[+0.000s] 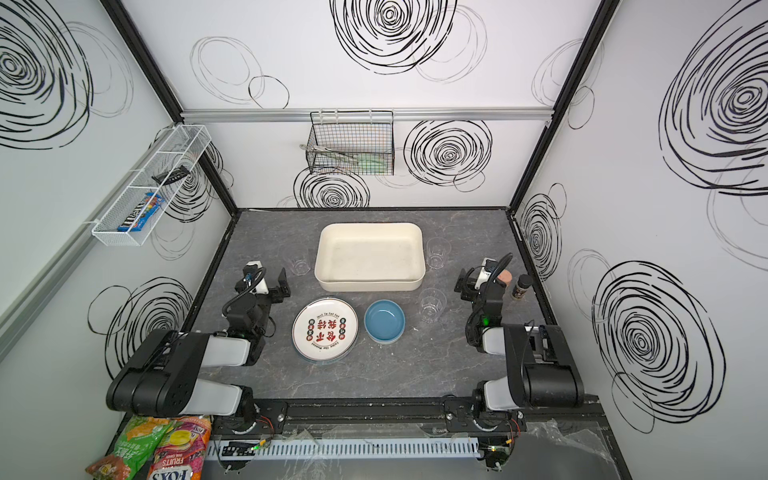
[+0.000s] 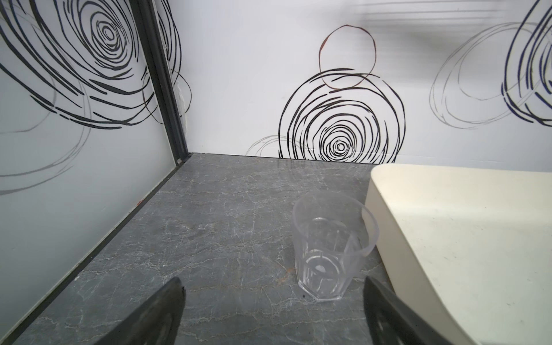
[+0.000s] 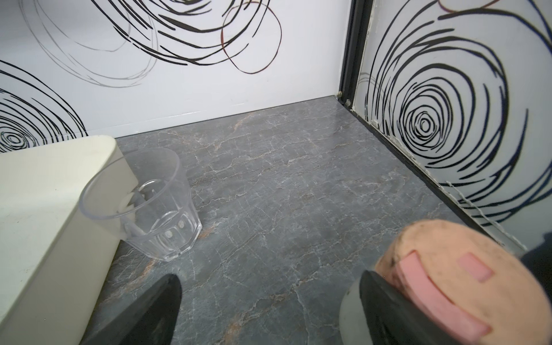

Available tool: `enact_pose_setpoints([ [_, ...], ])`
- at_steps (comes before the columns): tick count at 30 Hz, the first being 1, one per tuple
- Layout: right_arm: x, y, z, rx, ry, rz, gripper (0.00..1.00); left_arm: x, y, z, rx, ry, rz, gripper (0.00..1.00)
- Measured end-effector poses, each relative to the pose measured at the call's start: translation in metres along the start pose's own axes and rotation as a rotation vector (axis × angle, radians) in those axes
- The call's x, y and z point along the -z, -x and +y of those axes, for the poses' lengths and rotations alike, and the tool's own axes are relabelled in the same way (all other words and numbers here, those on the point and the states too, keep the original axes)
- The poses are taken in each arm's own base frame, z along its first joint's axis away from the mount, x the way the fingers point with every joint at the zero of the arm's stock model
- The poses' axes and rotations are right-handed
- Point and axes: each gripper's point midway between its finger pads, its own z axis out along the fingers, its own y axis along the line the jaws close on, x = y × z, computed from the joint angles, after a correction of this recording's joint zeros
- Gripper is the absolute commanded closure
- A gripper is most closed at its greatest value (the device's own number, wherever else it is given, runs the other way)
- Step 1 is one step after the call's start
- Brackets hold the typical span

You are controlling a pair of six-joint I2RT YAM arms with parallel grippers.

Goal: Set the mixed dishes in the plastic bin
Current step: 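Raise both arms from rest and move grippers toward the table center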

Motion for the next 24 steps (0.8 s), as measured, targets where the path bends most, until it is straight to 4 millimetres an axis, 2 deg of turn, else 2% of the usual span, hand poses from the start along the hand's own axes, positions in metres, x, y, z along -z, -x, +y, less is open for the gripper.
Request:
enact_pose_setpoints([
  [3, -0.001, 0.027, 0.003, -0.02, 0.002, -0.029, 0.03, -0.003, 0.025, 0.004, 0.024, 0.031, -0.039, 0.04],
  [6, 0.004, 0.053, 0.008, -0.048, 0.022, -0.066, 0.03, -0.004, 0.043, 0.008, 0.047, 0.059, -0.047, 0.04],
  [12, 0.013, 0.079, 0.028, -0.088, 0.123, -0.061, 0.03, -0.019, 0.082, 0.009, 0.112, 0.087, -0.008, 0.04],
  [15, 0.016, 0.093, 0.031, -0.175, 0.136, -0.058, 0.03, -0.025, 0.097, 0.01, 0.178, 0.098, 0.023, 0.04],
  [20, 0.018, 0.105, 0.018, -0.407, 0.108, -0.003, 0.03, -0.029, 0.093, 0.018, 0.361, 0.1, 0.113, 0.04],
  [24, 0.021, 0.102, 0.005, -0.578, 0.157, 0.035, 0.03, -0.022, 0.073, 0.026, 0.558, 0.052, 0.164, 0.04],
])
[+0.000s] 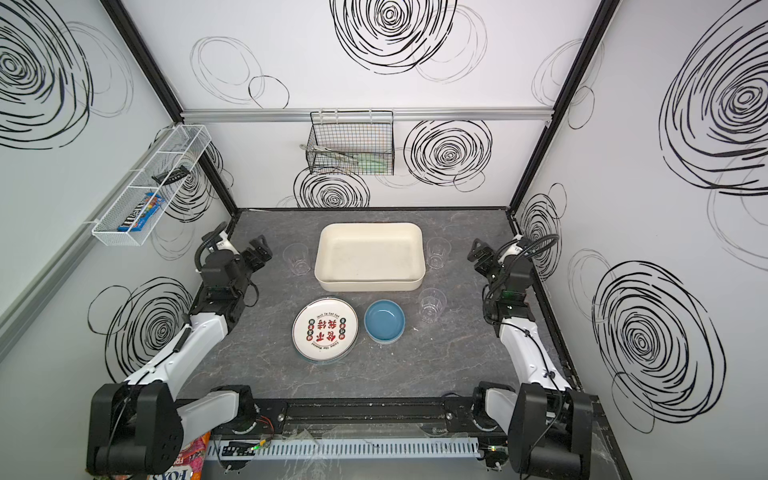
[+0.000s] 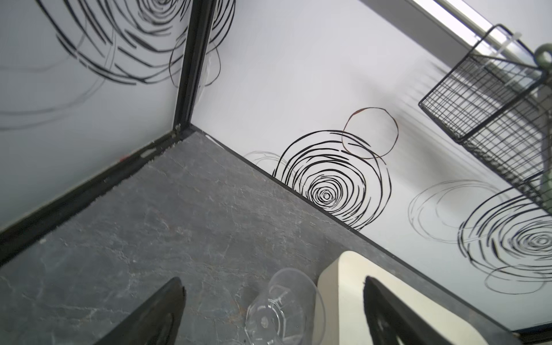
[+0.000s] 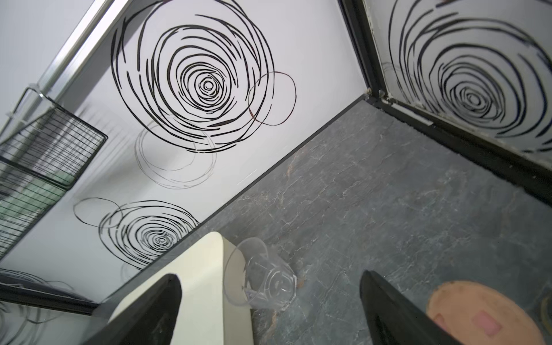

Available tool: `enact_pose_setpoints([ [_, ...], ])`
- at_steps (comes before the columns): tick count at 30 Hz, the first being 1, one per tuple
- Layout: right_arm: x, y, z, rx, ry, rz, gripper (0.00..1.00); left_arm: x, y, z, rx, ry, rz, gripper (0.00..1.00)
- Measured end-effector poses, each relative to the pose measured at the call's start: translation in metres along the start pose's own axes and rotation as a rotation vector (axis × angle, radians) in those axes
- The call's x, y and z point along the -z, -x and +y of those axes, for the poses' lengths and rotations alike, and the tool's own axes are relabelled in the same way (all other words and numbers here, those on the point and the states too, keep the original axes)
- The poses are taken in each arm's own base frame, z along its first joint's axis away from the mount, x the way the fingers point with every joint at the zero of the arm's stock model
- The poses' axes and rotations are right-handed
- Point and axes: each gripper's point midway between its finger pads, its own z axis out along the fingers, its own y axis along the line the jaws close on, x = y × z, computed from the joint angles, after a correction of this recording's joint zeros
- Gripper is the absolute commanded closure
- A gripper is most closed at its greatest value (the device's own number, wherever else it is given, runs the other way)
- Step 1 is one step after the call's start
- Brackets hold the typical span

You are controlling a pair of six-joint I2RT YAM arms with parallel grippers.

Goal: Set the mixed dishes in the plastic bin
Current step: 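Raise both arms from rest and move grippers toward the table center, then reach the right gripper across to the plate stack's edge nearest the bin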

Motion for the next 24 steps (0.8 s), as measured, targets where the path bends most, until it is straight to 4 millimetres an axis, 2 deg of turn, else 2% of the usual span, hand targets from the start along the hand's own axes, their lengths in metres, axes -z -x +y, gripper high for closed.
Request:
enact_pose_setpoints([
  [2, 0.001, -0.004, 0.0, -0.052, 0.03, 0.035, 0.02, 0.0, -0.01, 0.004, 0.054, -0.016, 0.05, 0.04],
  [4, 0.003, -0.009, 0.009, -0.089, 0.079, 0.073, 0.0, 0.001, -0.022, 0.001, 0.086, -0.042, 0.115, 0.01],
  [5, 0.005, -0.011, 0.014, -0.103, 0.101, 0.085, 0.04, 0.002, -0.028, -0.001, 0.093, -0.051, 0.144, 0.01],
  [10, 0.017, -0.018, 0.044, -0.139, 0.23, 0.17, 0.4, 0.018, -0.059, -0.005, 0.123, -0.082, 0.304, 0.18],
  [12, 0.016, -0.027, 0.052, -0.138, 0.253, 0.236, 0.47, 0.029, -0.068, -0.007, 0.125, -0.089, 0.355, 0.2],
  [15, 0.016, -0.049, 0.073, -0.103, 0.289, 0.354, 0.49, 0.048, -0.083, -0.004, 0.125, -0.075, 0.434, 0.22],
  [18, 0.023, -0.074, 0.106, -0.025, 0.342, 0.468, 0.5, 0.067, -0.102, 0.004, 0.131, -0.045, 0.51, 0.24],
  [22, 0.035, -0.109, 0.153, 0.094, 0.419, 0.61, 0.53, 0.096, -0.138, 0.017, 0.16, 0.004, 0.627, 0.26],
  [24, 0.039, -0.126, 0.172, 0.15, 0.442, 0.672, 0.53, 0.108, -0.155, 0.016, 0.176, 0.021, 0.691, 0.27],
])
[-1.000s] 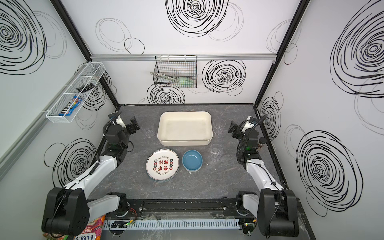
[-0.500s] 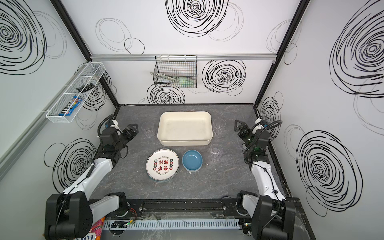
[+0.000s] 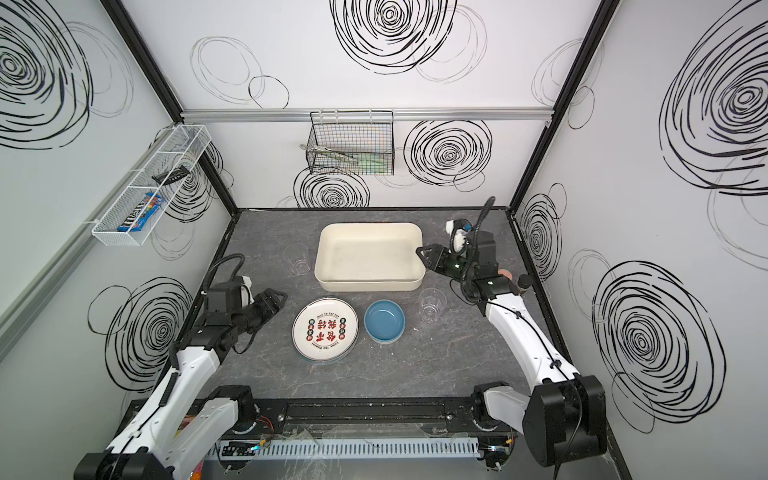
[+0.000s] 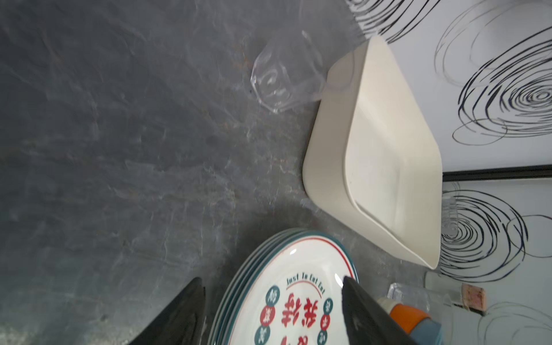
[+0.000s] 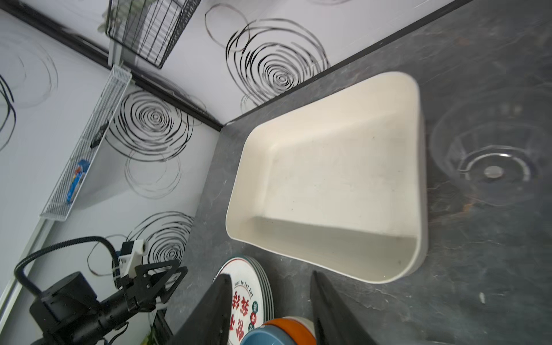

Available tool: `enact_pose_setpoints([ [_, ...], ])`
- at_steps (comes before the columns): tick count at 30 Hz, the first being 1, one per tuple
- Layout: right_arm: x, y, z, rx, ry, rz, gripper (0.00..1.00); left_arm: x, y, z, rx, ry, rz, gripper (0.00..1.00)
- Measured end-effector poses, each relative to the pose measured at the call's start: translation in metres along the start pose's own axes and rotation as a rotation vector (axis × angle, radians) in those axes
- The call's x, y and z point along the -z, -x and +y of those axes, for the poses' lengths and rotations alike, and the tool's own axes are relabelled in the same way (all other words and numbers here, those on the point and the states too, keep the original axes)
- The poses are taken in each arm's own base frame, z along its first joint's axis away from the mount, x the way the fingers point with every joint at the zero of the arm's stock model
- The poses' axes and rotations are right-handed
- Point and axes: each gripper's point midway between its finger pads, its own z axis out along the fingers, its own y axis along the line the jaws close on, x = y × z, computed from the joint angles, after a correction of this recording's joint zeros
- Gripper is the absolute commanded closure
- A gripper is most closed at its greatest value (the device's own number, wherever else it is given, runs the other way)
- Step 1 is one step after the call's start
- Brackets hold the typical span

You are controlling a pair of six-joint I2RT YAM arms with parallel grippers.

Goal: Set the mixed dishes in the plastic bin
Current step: 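Reach the right gripper across to the plate stack's edge nearest the bin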

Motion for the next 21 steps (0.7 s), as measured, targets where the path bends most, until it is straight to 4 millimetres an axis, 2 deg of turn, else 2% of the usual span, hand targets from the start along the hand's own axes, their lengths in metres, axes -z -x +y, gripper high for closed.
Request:
enact_pose_setpoints([
  [5, -0.041, -0.042, 0.042, 0.119, -0.004, 0.193, 0.5, -0.007, -0.04, 0.012, 0.066, 0.045, 0.118, 0.27],
  [9, -0.071, -0.082, 0.063, 0.21, -0.039, 0.331, 0.49, -0.01, -0.062, 0.025, 0.11, 0.083, 0.174, 0.28],
  [15, -0.105, -0.134, 0.076, 0.311, -0.11, 0.498, 0.47, -0.01, -0.081, 0.036, 0.159, 0.089, 0.198, 0.29],
  [21, -0.135, -0.165, 0.08, 0.381, -0.192, 0.614, 0.45, -0.014, -0.096, 0.045, 0.189, 0.097, 0.226, 0.32],
])
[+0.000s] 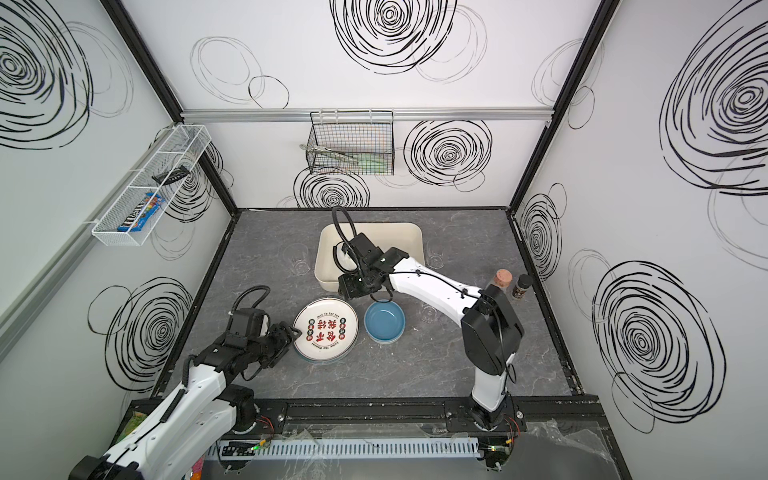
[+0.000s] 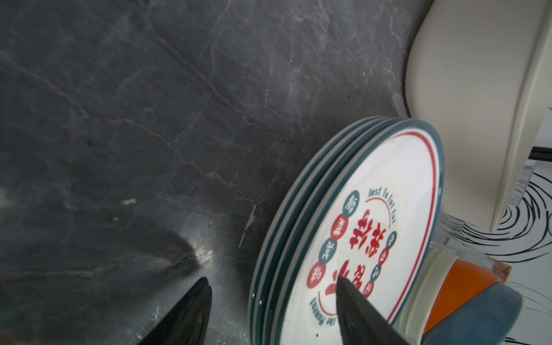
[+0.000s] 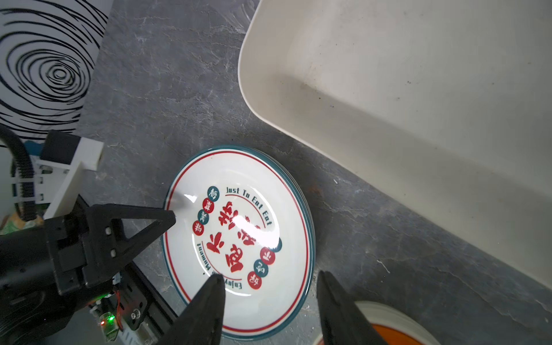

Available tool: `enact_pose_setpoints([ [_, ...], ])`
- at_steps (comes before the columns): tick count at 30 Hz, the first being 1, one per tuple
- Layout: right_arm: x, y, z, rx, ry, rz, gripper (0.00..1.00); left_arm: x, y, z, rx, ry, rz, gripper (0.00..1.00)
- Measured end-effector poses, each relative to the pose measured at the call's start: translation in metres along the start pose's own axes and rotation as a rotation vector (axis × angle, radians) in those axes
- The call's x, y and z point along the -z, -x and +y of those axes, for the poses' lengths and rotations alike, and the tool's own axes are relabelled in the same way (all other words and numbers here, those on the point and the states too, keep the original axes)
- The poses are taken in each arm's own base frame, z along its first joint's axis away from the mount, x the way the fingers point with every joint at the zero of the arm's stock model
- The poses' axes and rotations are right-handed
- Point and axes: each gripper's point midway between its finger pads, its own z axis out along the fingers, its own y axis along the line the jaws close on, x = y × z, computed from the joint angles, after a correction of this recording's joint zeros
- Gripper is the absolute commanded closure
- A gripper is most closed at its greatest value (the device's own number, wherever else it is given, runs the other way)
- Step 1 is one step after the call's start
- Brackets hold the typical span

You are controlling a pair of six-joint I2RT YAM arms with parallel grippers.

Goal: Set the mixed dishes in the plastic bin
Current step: 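Reach the right gripper across to the plate stack's edge nearest the bin, then grip the top white plate rim with the right gripper and tilt it up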

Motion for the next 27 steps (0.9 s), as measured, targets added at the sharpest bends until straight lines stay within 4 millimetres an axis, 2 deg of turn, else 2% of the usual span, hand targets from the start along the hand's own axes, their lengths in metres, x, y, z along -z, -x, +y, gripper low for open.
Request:
enact_pose_setpoints([
  [4, -0.02, -0.013, 0.002, 0.028, -0.051, 0.07, 0.45, -0.001, -0.001, -0.002, 0.003, -0.012, 0.004, 0.34],
  [7, -0.027, -0.02, 0.002, 0.039, -0.08, 0.106, 0.45, -0.002, -0.001, -0.005, 0.001, -0.026, 0.002, 0.35],
  [13, -0.04, -0.021, 0.004, 0.062, -0.112, 0.13, 0.44, -0.005, -0.004, -0.003, 0.005, -0.032, 0.014, 0.37],
  [21, -0.06, -0.033, -0.006, 0.067, -0.162, 0.185, 0.42, -0.006, -0.006, -0.001, 0.007, -0.03, 0.023, 0.4],
  [27, -0.064, -0.033, -0.007, 0.07, -0.175, 0.196, 0.4, -0.006, -0.007, -0.001, 0.007, -0.031, 0.027, 0.41],
])
